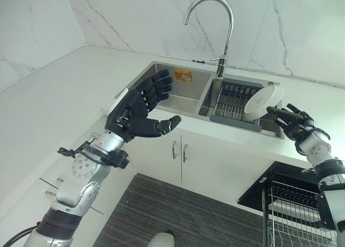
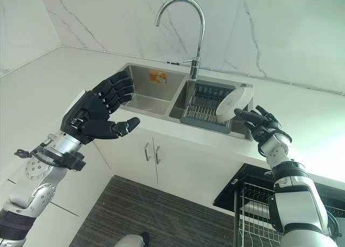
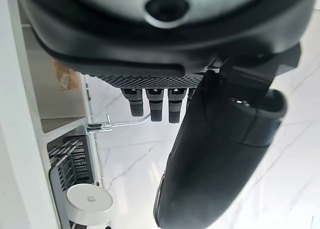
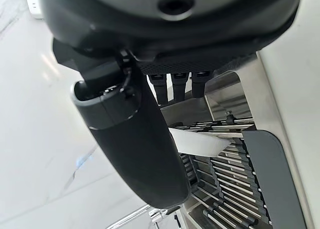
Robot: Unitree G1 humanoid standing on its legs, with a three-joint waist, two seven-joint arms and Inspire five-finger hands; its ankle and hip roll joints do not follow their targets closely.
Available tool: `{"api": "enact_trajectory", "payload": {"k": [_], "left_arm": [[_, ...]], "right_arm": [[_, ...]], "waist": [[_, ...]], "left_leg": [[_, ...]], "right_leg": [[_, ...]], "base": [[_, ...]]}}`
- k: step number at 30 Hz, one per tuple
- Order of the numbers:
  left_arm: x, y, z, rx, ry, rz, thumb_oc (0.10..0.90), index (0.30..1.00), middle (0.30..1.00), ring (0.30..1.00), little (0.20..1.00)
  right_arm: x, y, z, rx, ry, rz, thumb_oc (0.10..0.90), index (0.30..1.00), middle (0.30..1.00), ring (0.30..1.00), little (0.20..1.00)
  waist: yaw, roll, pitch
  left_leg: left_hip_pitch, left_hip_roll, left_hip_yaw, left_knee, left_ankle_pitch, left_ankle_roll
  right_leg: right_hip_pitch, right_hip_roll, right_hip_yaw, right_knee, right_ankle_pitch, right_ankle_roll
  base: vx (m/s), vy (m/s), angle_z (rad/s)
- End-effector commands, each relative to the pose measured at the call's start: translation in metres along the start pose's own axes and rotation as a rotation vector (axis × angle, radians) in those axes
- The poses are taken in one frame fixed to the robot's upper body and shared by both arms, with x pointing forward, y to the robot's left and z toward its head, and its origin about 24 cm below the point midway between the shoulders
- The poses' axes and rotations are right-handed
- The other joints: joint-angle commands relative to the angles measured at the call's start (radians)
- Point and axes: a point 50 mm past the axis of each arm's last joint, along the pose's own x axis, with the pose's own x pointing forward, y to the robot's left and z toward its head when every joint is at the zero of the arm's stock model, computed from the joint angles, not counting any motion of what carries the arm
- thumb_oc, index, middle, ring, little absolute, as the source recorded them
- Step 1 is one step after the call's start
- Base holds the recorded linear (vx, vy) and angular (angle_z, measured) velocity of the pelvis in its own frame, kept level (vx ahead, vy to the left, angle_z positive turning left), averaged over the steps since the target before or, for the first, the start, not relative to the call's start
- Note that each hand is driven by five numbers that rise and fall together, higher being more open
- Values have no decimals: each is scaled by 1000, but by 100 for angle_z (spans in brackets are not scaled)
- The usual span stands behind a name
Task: Place the dishes in the dishwasher.
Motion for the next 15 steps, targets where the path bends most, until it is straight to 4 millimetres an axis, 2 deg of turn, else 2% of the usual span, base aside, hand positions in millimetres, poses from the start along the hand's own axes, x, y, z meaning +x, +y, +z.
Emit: {"api": "enact_trajectory", "payload": {"k": [1, 15], "left_arm": [[6, -3, 30, 4, -168, -37, 800, 900, 900, 900, 900], [-4, -4, 22, -10, -110, -46, 800, 900, 900, 900, 900]], "right_arm": [[-6, 28, 72, 23, -239, 91, 800, 900, 900, 900, 900], [-7, 31, 76, -11, -228, 86, 800, 900, 900, 900, 900]], "waist": [[17, -7, -94], [37, -8, -86]], "left_leg": [[29, 55, 37, 79, -172, -64], [22, 50, 13, 79, -162, -67]], "right_leg": [[57, 31, 44, -51, -127, 36], [60, 32, 34, -51, -129, 32]], "base": [[54, -24, 2], [67, -9, 2]]}}
